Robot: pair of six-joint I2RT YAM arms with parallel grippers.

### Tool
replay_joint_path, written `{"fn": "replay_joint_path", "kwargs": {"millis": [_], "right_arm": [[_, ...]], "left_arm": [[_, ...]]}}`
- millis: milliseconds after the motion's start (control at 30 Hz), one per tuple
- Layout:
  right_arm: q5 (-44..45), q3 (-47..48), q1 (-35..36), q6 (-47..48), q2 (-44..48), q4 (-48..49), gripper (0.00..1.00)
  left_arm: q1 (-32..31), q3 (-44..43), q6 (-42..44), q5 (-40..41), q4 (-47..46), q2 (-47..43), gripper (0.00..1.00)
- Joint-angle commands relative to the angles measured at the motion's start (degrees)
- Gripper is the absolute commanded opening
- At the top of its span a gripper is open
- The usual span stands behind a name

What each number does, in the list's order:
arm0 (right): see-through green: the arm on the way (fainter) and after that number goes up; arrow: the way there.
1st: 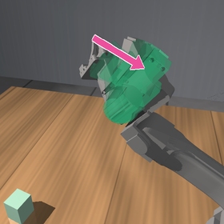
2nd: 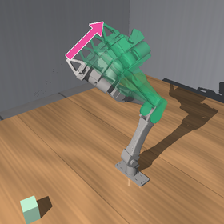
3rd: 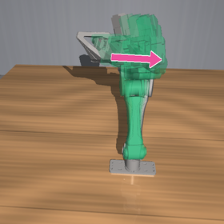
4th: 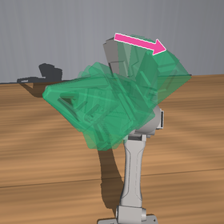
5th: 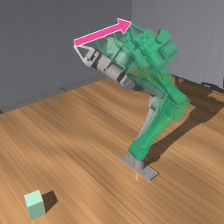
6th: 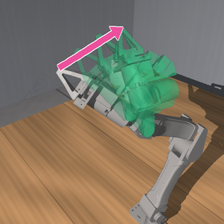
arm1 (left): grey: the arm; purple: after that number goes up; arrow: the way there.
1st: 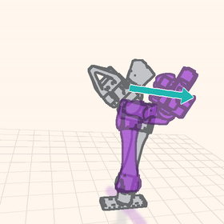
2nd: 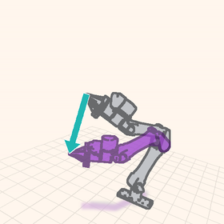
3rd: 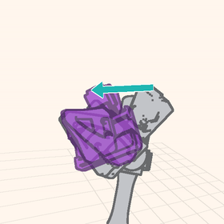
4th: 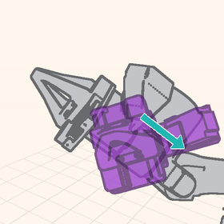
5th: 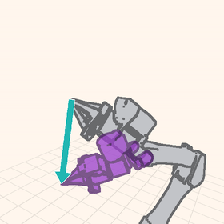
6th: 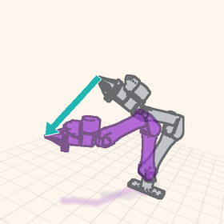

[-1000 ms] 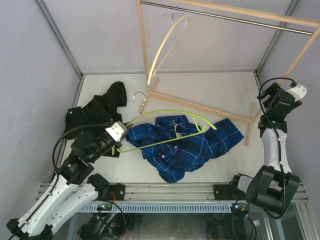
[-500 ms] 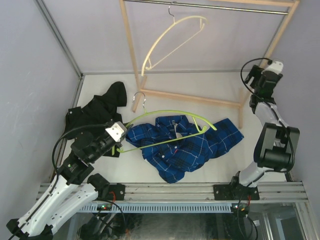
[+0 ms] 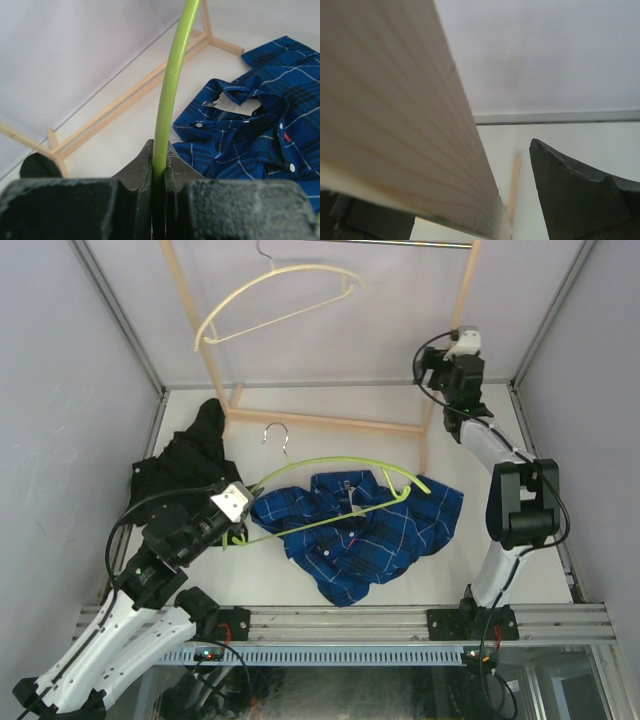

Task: Place the shirt on the hanger
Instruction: Move the clothesline to the center of the board.

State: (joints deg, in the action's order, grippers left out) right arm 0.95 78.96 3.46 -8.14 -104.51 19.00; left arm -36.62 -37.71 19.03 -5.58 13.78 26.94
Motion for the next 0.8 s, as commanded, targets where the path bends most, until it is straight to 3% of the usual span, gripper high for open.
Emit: {"fn": "replay_joint_path", "kwargs": {"millis": [0,300,333,467,767], "right_arm": [[-4.94,5.95,5.49,-1.66,-2.98,0.41,0.81],[-9.01,10.36,7.89,-1.96,-5.65,-2.14,0.83],[-9.01,9.68,7.35,-2.34,-4.74,-2.83,0.88],[-10.37,2.78,2.01,-6.96,2.11,-3.76,0.99],[-25.97,-17.15,-5.41,-8.27,22.56,-3.76,1.0]], "left_arm": [[-0.04,-1.75,-0.97,1.02,-2.45,0.61,0.0],[-0.03,-2.0,-0.66,1.37,-1.74,1.64,0.0],[-0.04,-2.01,-0.67,1.67,-1.7,1.65,0.0],[-0.03,-1.99,0.53,2.02,-0.91,1.59,0.04],[-0.02,-3.01,2.5,1.39,-0.7,3.22,0.09]]}}
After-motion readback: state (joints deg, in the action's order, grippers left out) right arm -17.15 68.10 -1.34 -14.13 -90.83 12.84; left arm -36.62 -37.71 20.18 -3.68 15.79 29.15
